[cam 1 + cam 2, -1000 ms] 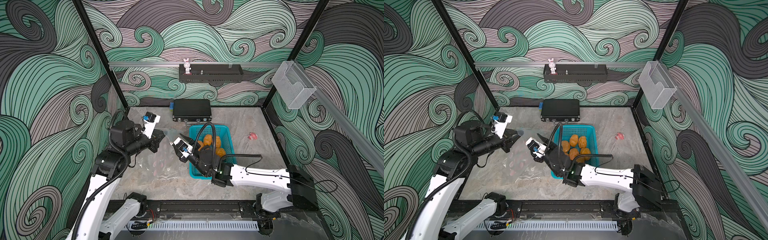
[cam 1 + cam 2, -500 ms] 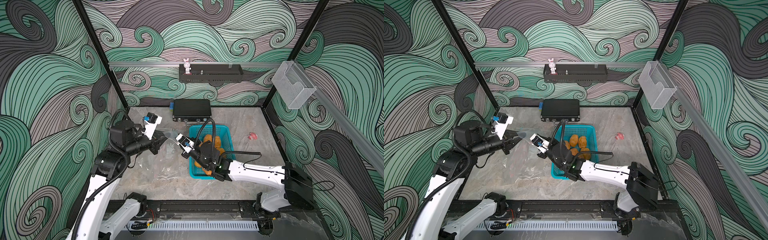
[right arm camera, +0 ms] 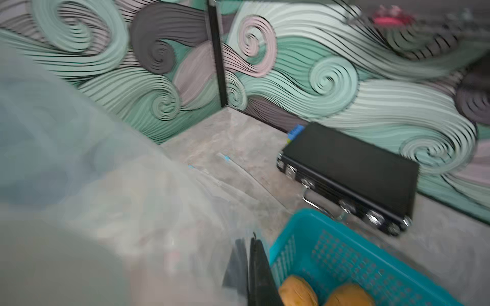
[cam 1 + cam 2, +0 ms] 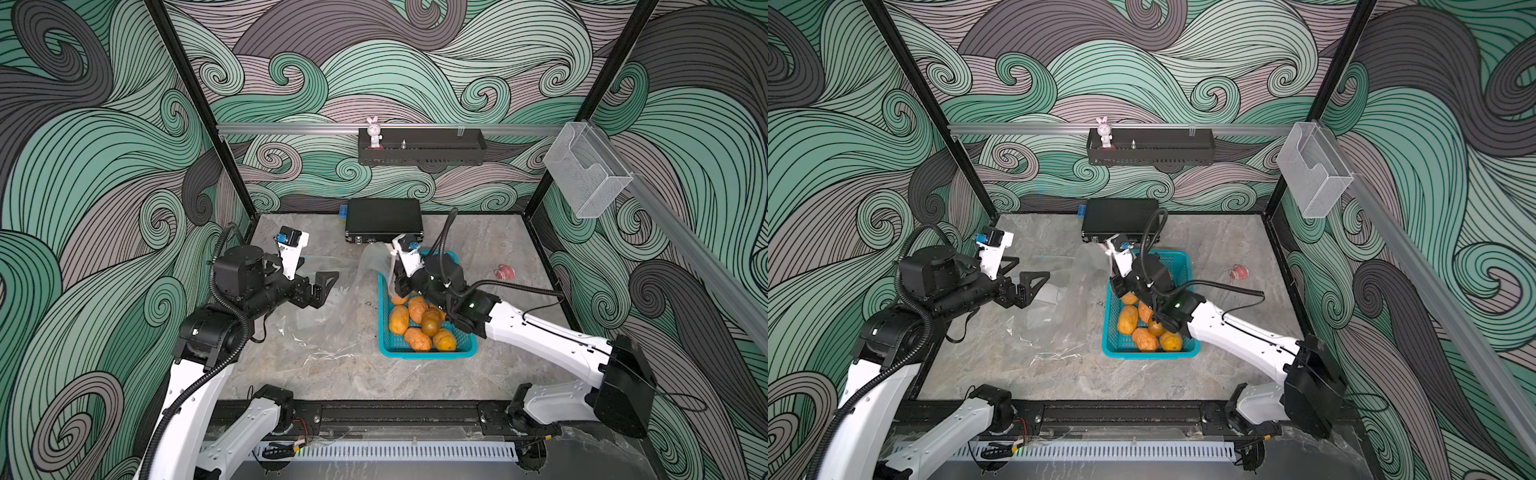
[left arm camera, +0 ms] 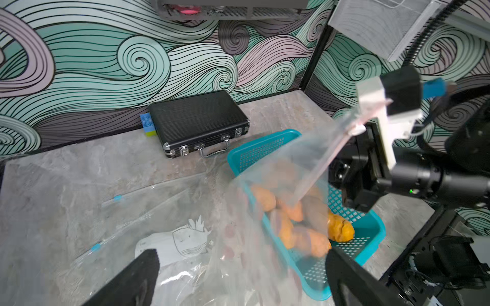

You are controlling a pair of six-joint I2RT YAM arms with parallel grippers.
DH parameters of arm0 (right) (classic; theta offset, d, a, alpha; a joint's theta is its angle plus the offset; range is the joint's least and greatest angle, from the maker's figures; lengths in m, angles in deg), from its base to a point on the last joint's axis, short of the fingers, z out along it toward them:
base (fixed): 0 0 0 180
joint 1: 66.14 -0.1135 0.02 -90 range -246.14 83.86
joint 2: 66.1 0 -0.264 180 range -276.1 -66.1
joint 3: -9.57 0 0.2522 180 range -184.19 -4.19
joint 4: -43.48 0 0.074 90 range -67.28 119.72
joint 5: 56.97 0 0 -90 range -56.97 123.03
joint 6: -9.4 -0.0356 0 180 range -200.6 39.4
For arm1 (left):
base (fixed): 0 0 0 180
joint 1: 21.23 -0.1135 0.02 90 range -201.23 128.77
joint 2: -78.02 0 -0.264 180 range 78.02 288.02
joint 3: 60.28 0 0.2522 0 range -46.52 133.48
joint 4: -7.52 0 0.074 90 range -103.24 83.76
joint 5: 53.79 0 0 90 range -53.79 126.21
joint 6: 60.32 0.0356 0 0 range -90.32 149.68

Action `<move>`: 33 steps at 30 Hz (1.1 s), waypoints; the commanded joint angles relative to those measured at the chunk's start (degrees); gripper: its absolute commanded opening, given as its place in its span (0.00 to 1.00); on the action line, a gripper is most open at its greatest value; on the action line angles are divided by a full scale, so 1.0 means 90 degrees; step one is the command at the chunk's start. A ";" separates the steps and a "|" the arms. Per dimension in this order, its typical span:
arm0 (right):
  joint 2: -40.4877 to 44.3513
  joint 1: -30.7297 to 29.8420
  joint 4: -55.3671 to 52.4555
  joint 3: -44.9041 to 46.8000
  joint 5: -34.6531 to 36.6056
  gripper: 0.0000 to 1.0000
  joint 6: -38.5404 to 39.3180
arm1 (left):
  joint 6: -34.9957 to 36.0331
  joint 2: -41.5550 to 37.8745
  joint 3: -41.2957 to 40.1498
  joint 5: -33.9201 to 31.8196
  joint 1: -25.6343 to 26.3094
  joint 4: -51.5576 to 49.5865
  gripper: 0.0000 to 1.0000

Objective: Put the potatoes into a zipper bag and zip it
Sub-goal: Adjust the zipper on the food storage bag.

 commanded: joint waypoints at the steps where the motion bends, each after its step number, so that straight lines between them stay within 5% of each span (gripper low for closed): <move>1: -0.0032 0.0195 -0.1488 -0.0352 -0.0522 0.00 -0.0949 | -0.0503 -0.0102 0.0141 0.0051 0.0027 -0.0253 0.99; 5: -0.0038 0.0227 -0.2104 -0.0732 -0.1517 0.00 -0.0763 | -0.0893 0.0023 0.0154 0.1870 0.0029 -0.0069 0.93; 9: -0.0018 0.0231 -0.2785 -0.1186 -0.1963 0.00 -0.1601 | -0.1284 0.0513 0.0329 0.3264 0.0049 -0.0050 0.79; 14: -0.0076 0.0205 -0.2813 -0.1544 -0.2817 0.00 -0.2422 | -0.1289 0.0411 0.0208 0.2669 0.0219 -0.0220 0.75; 21: 0.0072 0.0153 -0.2628 -0.1592 -0.3186 0.00 -0.1493 | -0.0408 0.0623 0.1256 0.2591 0.0292 -0.1413 0.81; 24: -0.0073 0.0168 -0.2754 -0.1917 -0.2856 0.00 -0.2109 | -0.0103 0.0837 0.1794 0.2343 0.0293 -0.1799 0.81; 28: -0.0124 0.0127 -0.2079 -0.1860 -0.2737 0.00 -0.3318 | -0.0473 0.0731 0.1294 0.1929 0.0569 -0.1246 0.75; 33: -0.0247 -0.0068 -0.1909 -0.1891 -0.2592 0.00 -0.4212 | -0.0677 0.0571 0.0573 0.0604 0.1728 -0.0596 0.73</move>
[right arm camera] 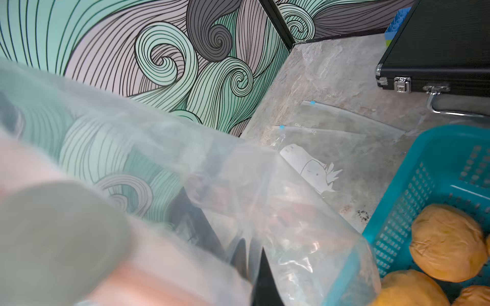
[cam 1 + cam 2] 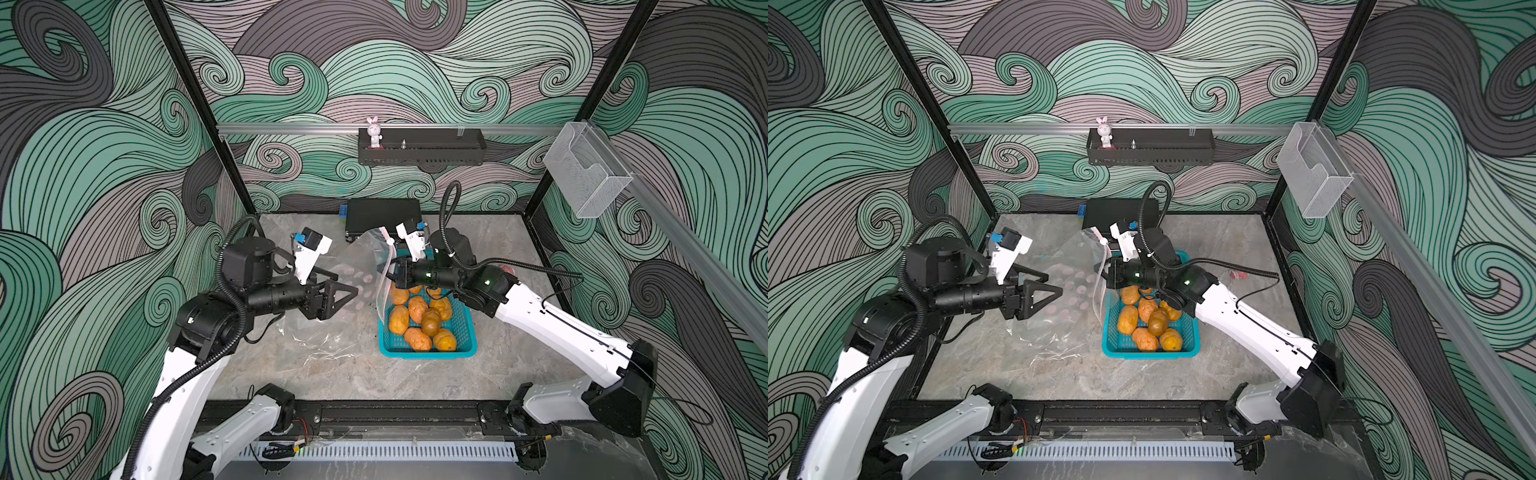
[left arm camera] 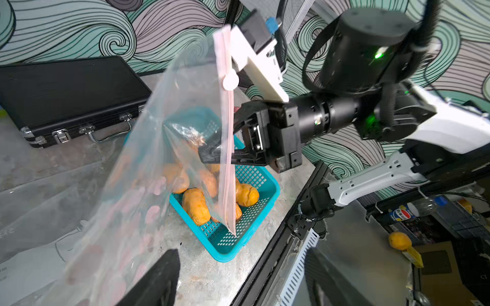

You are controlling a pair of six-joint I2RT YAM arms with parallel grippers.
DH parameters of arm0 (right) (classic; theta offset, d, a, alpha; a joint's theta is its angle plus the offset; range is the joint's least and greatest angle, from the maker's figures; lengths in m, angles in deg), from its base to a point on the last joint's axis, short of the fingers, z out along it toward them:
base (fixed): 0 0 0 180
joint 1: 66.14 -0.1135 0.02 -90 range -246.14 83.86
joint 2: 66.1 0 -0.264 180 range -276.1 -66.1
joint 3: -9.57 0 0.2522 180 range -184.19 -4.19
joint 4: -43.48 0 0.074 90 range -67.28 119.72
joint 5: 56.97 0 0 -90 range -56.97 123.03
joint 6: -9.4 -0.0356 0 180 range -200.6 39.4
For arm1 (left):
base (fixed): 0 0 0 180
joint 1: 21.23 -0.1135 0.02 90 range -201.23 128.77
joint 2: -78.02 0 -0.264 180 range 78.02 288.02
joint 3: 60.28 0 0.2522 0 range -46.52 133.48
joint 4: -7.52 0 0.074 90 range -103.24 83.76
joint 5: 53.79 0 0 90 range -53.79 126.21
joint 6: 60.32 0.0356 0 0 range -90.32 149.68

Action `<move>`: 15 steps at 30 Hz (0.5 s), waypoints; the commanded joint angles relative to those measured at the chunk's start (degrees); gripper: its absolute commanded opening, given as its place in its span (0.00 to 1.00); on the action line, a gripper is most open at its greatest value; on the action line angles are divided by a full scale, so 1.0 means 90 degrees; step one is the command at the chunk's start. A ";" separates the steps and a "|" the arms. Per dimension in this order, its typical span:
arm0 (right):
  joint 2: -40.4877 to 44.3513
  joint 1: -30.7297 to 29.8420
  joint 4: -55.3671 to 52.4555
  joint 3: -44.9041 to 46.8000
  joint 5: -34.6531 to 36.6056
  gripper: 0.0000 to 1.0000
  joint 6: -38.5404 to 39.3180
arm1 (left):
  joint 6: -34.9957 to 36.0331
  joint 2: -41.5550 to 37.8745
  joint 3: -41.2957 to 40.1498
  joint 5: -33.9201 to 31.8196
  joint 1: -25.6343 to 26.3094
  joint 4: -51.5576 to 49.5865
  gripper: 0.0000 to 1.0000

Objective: Put the potatoes into a zipper bag and zip it
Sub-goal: Adjust the zipper on the food storage bag.

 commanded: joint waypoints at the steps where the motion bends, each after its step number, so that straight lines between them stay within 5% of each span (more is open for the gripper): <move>1: -0.0102 -0.0170 0.0188 -0.0160 0.0198 0.00 -0.0844 | -0.0060 0.0052 -0.0165 -0.1324 0.0713 0.0301 0.73; 8: -0.0141 -0.0237 0.0055 -0.0075 0.0178 0.00 -0.1347 | -0.0015 0.0491 -0.0450 -0.2987 0.1659 0.0612 0.67; 15: -0.0149 -0.0236 0.0104 0.0031 0.0235 0.00 -0.1480 | -0.0021 0.0480 -0.1091 -0.3492 0.1992 0.1583 0.65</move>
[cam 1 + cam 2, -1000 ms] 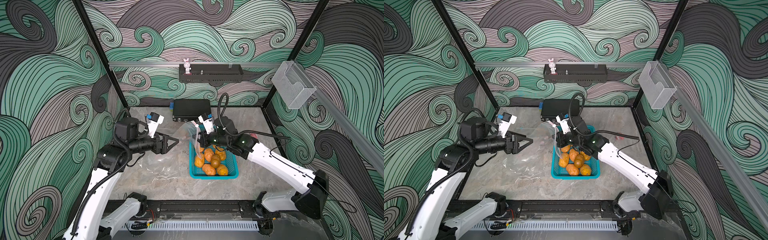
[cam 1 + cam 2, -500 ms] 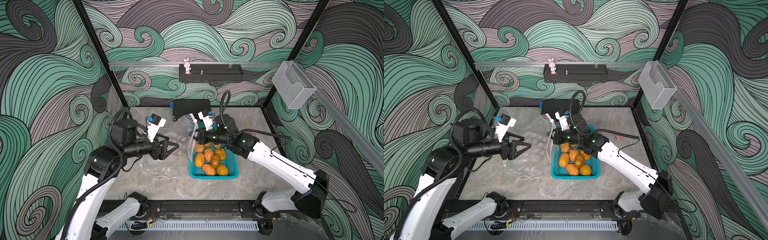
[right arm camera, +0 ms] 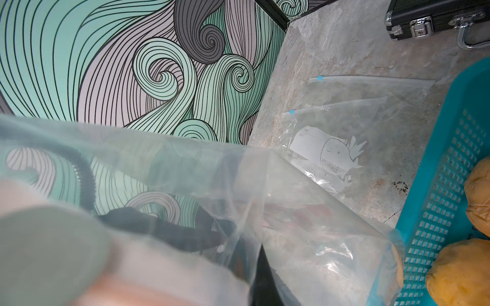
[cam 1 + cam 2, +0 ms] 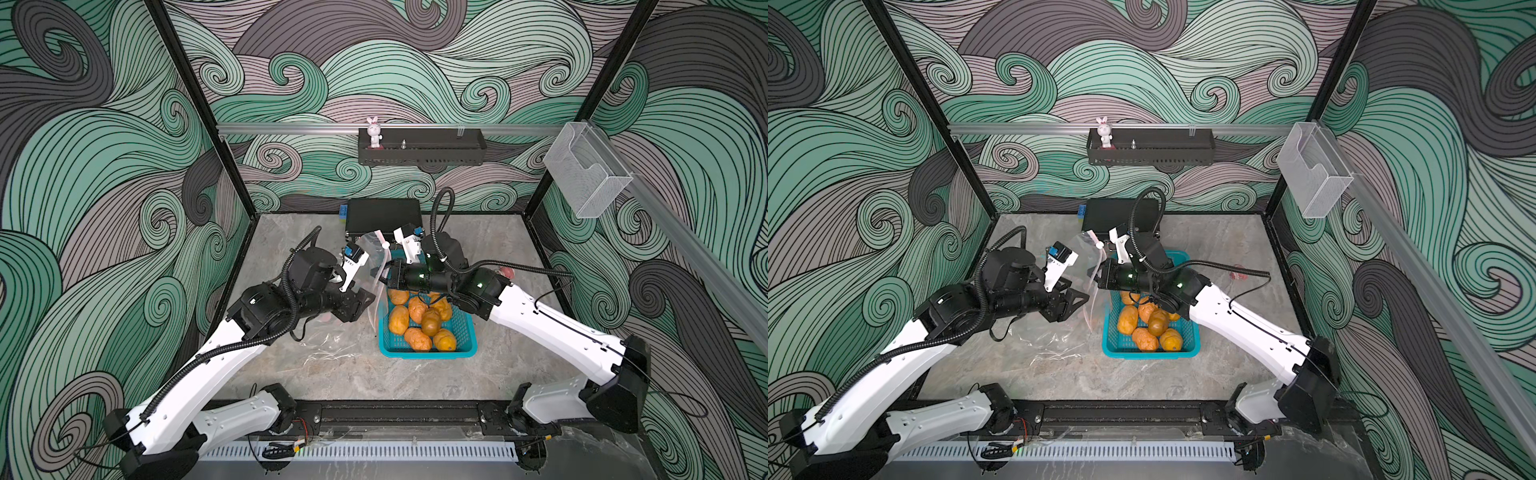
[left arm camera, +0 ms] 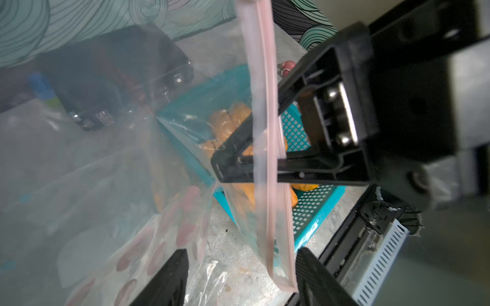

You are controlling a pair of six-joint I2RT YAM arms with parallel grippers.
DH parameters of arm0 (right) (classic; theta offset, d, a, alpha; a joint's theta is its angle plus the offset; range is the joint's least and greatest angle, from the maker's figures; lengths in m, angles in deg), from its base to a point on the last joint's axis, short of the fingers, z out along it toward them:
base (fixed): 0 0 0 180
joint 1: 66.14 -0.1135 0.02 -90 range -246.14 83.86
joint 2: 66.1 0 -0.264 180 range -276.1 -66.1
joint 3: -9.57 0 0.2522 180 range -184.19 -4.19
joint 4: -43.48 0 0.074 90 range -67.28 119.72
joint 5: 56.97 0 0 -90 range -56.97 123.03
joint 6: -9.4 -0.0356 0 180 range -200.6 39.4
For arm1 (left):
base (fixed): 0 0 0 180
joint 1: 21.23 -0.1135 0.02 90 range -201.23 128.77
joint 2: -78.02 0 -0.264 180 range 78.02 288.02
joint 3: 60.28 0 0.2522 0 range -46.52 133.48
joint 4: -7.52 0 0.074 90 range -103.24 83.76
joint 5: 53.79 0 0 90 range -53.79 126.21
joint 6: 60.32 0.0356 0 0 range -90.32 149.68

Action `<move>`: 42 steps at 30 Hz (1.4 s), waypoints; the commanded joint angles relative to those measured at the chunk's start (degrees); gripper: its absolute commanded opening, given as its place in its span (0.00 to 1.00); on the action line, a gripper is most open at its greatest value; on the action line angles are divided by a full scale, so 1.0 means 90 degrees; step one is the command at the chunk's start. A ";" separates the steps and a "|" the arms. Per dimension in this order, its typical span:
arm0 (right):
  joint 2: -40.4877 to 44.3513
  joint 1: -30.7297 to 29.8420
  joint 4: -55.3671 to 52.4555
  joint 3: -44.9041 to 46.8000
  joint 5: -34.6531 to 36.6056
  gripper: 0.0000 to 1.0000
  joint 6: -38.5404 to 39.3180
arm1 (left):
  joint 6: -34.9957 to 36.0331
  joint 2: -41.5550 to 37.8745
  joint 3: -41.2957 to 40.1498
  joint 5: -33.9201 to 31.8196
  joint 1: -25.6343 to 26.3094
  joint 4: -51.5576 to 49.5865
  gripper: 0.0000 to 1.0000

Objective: Put the potatoes into a zipper bag and zip it
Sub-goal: Adjust the zipper on the food storage bag.

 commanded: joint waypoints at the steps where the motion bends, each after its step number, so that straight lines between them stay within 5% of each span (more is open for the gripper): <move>1: -0.0060 -0.0006 0.0094 0.0034 0.0102 0.00 -0.0157 | -0.0077 -0.0086 -0.0244 -0.0538 0.0214 0.0805 0.65; 11: -0.0091 -0.0006 0.0064 0.0119 0.0139 0.00 -0.0160 | -0.0071 -0.0121 -0.0419 -0.1762 0.0576 0.0987 0.47; 28: -0.0122 0.0011 0.0079 0.0149 0.0199 0.00 -0.0230 | -0.0159 0.0236 -0.0674 -0.1830 0.0741 0.1407 0.32; 36: -0.0174 0.0030 0.0023 0.0151 0.0195 0.00 -0.0167 | -0.0149 0.0167 -0.0609 -0.1895 0.0751 0.1276 0.02; 42: -0.0207 0.0122 -0.0456 -0.0068 0.0191 0.04 0.0289 | -0.0009 0.0167 -0.0099 -0.2069 0.0751 0.0625 0.00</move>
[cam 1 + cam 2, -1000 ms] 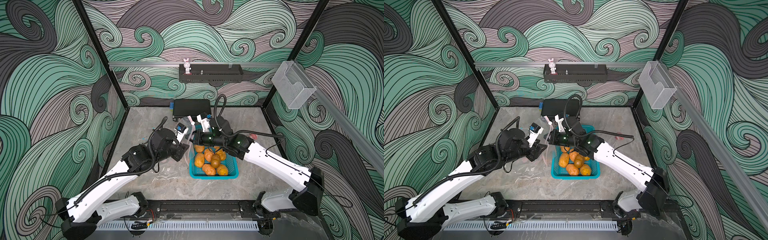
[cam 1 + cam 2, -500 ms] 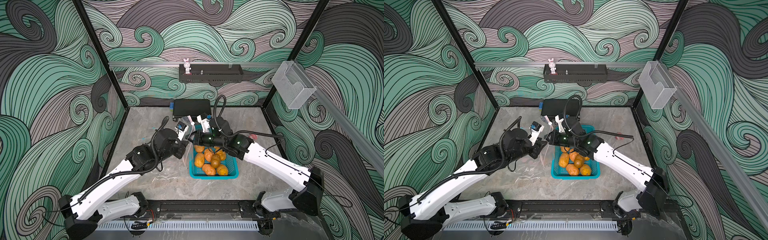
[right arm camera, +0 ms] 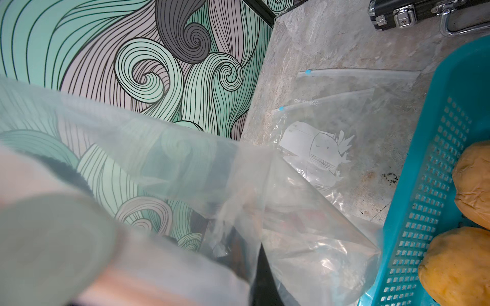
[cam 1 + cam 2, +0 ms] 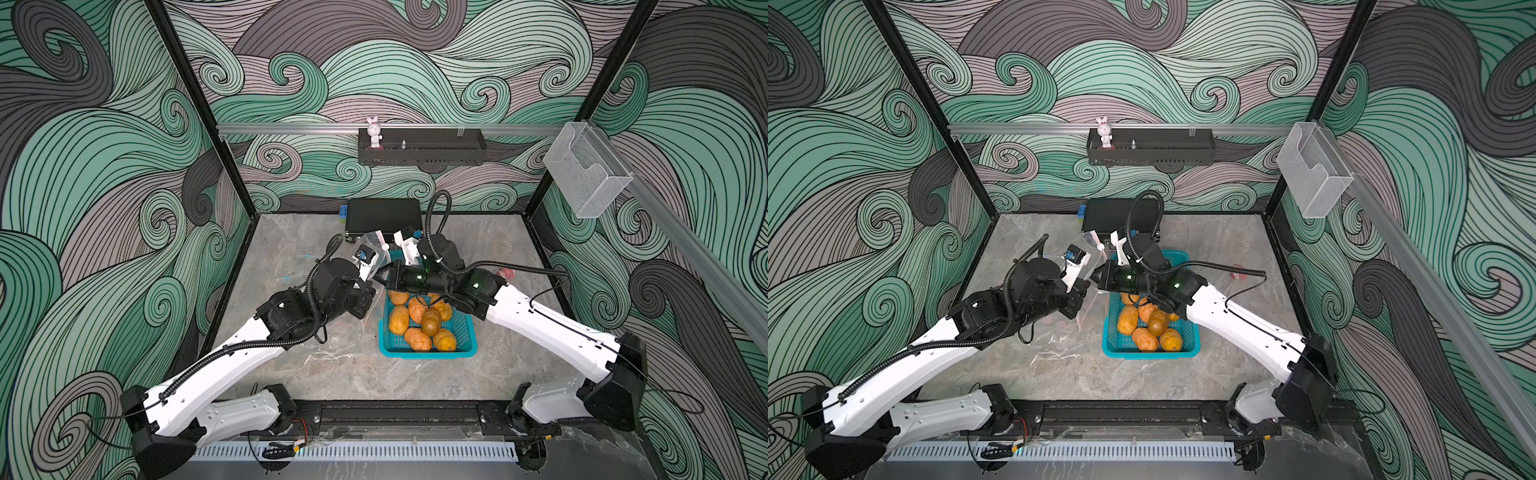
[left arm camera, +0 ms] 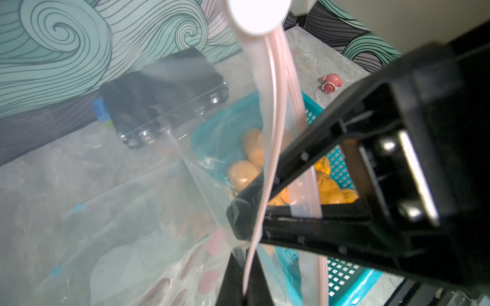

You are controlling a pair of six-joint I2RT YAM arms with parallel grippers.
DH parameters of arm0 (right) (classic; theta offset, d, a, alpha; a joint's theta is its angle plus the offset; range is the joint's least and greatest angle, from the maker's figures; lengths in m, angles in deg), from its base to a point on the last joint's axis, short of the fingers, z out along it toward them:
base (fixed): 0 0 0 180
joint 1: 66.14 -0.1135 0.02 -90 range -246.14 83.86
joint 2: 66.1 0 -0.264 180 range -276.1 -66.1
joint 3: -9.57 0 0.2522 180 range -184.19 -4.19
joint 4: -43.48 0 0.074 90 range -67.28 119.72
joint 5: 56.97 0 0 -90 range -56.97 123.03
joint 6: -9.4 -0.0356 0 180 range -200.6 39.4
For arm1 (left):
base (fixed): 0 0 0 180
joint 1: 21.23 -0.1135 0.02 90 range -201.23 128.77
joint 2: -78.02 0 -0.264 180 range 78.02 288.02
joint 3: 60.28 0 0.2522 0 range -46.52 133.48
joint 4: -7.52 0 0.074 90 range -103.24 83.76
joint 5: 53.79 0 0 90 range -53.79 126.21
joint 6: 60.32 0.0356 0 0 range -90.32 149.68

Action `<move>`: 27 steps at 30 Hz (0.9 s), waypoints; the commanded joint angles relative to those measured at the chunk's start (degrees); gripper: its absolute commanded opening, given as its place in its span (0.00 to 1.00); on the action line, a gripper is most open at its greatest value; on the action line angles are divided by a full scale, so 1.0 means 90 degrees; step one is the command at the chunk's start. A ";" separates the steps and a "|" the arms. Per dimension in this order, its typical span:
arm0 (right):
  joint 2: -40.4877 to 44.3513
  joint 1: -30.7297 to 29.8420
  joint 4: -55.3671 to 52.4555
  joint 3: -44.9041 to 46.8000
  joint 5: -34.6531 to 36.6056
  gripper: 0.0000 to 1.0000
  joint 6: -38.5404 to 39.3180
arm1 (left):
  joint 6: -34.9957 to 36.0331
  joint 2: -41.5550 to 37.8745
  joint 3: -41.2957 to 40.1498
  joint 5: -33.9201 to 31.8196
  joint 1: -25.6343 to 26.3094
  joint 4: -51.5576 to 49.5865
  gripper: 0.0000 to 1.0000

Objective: Put the potatoes into a zipper bag and zip it
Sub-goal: Adjust the zipper on the food storage bag.

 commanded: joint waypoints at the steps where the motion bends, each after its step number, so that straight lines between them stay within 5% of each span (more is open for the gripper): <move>1: -0.0110 0.0113 -0.0391 -0.0211 -0.0005 0.18 0.0435 | 0.0132 -0.0068 0.0601 -0.0363 0.0050 -0.0588 0.00; 4: -0.0156 0.0207 -0.0587 -0.0451 -0.0284 0.49 0.0880 | 0.0201 0.0043 0.1223 -0.0784 0.0022 -0.1303 0.00; 9: 0.0113 0.0347 -0.0914 -0.0619 -0.0601 0.68 0.1695 | 0.0176 0.0758 0.2677 -0.1039 -0.0106 -0.3512 0.00; 12: 0.0447 0.0389 -0.0455 -0.0365 -0.0755 0.71 0.1932 | -0.0054 0.0934 0.2850 -0.1077 -0.0107 -0.3871 0.00; 18: 0.0928 0.0392 0.0843 0.0058 -0.2086 0.75 0.2334 | -0.0417 0.0452 0.1883 -0.0591 -0.0107 -0.2342 0.00; 27: 0.1728 0.0284 0.0703 0.0909 -0.1194 0.74 0.2870 | -0.1994 -0.0186 0.0778 -0.1600 -0.0163 -0.0263 0.00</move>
